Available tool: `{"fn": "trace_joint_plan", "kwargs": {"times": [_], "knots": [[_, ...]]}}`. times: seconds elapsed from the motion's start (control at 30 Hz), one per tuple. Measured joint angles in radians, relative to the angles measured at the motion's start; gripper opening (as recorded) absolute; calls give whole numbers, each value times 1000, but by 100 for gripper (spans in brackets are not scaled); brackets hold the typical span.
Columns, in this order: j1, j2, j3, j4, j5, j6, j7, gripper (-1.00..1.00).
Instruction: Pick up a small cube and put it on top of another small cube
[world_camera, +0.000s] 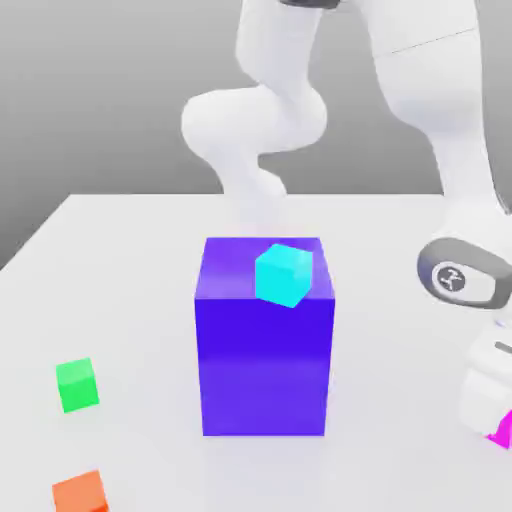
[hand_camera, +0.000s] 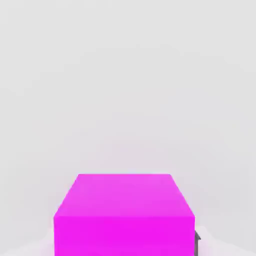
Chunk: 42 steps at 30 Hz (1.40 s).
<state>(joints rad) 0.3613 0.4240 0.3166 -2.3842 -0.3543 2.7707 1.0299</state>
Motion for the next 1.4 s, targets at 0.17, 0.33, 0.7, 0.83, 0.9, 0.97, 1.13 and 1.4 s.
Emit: {"fn": "trace_joint_plan", "kwargs": {"times": [0.17,0.33,0.7,0.83,0.9,0.97,1.13,1.4], "knots": [[-92,-140,26,-32,107,-67,-49,-100],[-220,-224,-111,-89,148,-67,29,-100],[-649,-403,-408,-236,228,-78,236,-100],[-850,-471,-479,-298,289,-94,316,-100],[-886,-485,-501,-327,317,-103,334,-100],[-882,-444,-505,-334,346,-66,324,-100],[-903,-284,-467,-329,431,82,267,100],[-903,-303,-470,-330,420,63,275,100]]}}
